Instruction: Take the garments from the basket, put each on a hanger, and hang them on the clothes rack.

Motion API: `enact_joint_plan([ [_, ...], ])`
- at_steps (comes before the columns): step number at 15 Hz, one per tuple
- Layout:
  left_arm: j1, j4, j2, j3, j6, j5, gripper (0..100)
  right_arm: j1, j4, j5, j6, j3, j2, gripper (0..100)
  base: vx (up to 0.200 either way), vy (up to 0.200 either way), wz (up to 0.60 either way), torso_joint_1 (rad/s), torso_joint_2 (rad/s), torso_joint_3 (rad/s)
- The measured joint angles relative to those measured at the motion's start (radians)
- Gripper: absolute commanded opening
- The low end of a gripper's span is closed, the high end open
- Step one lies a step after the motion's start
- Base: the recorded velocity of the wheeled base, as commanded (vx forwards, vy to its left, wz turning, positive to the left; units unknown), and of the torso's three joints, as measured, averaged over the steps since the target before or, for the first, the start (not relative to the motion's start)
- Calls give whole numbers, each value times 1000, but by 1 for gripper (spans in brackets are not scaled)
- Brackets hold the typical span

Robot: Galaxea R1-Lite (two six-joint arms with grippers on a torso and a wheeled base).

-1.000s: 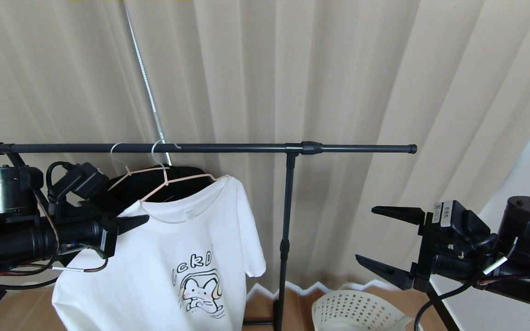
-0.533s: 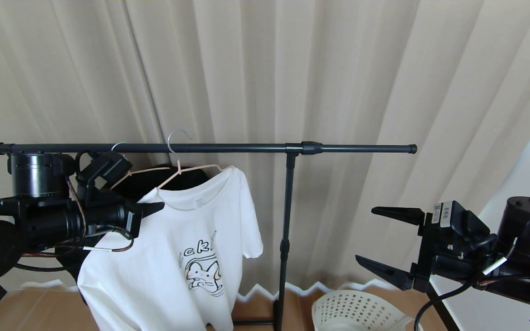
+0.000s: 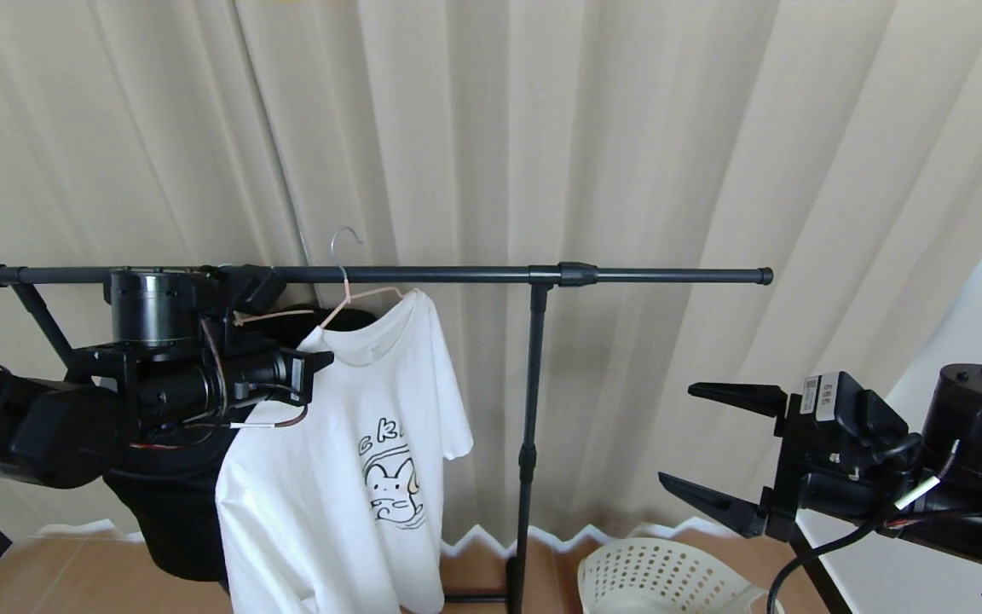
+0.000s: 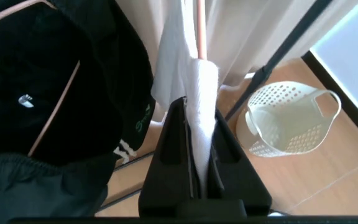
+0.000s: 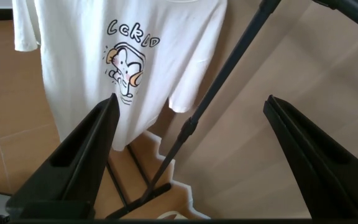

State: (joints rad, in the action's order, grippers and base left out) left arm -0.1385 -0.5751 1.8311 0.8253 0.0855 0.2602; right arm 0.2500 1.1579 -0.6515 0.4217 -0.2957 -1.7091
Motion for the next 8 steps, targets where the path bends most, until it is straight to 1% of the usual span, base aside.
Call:
enact_joint_plan([
  [2,-12,-13,24,11,-7,-11,0,0,0,0,0,0,0,100,0,0,0,0,0,0],
  [8,-32,-21,77,27,-8,-10,0,0,0,0,0,1,2,100,0,0,0,0,0,0],
])
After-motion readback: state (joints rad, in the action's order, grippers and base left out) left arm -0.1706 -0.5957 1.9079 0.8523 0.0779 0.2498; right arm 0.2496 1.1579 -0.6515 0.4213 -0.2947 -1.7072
